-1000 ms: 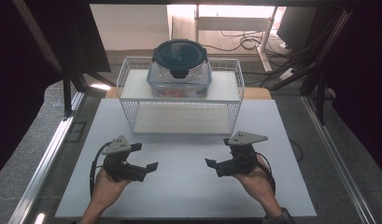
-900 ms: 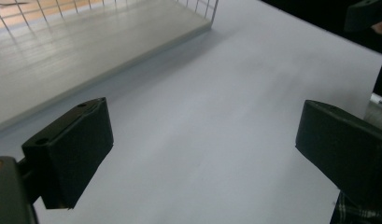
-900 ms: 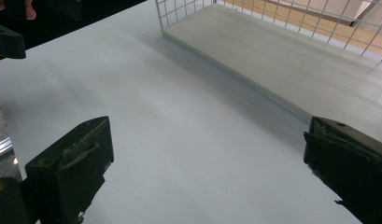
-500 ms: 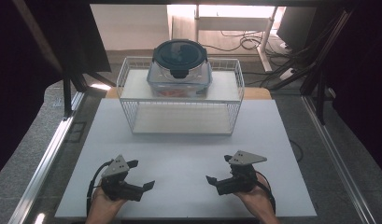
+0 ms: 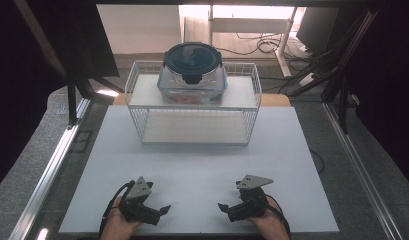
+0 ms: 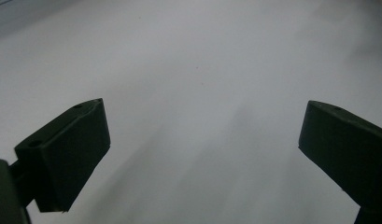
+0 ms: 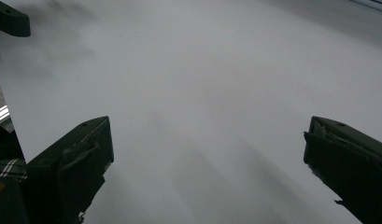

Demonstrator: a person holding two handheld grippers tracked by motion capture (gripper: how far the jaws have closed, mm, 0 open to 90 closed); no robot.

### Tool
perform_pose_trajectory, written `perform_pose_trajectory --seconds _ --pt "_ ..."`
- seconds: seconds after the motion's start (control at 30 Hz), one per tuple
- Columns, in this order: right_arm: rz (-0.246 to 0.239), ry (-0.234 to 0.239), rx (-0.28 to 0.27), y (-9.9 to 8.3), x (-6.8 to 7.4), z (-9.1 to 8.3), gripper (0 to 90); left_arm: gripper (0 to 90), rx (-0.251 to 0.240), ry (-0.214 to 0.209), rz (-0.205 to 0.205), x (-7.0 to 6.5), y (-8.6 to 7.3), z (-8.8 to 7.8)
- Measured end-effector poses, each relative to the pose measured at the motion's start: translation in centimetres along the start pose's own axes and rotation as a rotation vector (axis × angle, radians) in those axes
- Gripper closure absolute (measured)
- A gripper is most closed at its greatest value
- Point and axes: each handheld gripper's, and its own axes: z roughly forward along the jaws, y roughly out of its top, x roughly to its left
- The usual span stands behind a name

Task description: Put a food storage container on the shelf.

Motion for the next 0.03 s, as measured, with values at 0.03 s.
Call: perform_pose_trajectory --seconds 0.03 --pt "-0.003 -0.001 0.0 0.03 0.03 -0.01 1.3 1.7 -0.001 -0.002 -0.005 0.11 -0.01 0.03"
